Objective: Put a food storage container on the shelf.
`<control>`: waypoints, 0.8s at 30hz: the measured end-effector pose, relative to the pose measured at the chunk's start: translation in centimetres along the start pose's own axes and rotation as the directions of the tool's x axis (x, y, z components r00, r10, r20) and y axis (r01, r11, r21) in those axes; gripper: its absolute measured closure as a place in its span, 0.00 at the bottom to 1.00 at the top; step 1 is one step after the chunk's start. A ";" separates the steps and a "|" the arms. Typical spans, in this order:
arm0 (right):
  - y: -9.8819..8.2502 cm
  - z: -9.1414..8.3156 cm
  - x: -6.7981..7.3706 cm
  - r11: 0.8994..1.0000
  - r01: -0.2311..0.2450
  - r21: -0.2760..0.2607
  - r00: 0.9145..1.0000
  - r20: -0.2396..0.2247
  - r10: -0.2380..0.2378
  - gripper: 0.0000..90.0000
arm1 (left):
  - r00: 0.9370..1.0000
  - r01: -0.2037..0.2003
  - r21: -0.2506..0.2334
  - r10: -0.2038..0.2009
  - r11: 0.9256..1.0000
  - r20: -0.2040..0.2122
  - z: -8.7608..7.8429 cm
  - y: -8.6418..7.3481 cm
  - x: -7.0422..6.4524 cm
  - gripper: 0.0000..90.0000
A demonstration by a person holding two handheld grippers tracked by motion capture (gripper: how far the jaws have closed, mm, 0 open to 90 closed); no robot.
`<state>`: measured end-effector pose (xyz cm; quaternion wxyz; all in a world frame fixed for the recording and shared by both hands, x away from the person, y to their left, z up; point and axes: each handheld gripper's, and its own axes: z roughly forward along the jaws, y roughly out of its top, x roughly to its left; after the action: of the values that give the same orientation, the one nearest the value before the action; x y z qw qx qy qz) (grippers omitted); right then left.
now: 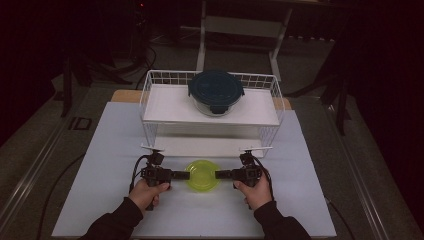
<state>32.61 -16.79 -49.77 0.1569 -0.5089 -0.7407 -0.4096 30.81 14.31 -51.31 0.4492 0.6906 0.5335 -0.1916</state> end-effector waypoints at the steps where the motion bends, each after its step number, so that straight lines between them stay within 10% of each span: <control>1: 0.0 0.0 0.0 1.000 0.001 0.002 1.000 0.002 -0.001 0.81 | 1.000 -0.005 0.005 0.005 1.000 0.003 0.0 0.0 0.0 0.80; 24: -0.8 -0.4 0.7 1.000 0.009 -0.015 1.000 0.005 -0.009 0.90 | 0.999 -0.046 0.015 0.047 0.999 -0.027 -0.4 -0.3 -1.8 0.89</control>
<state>31.53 -16.79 -49.42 0.1492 -0.5078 -0.7402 -0.4147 29.78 13.58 -49.89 0.4412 0.7086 0.5220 -0.1752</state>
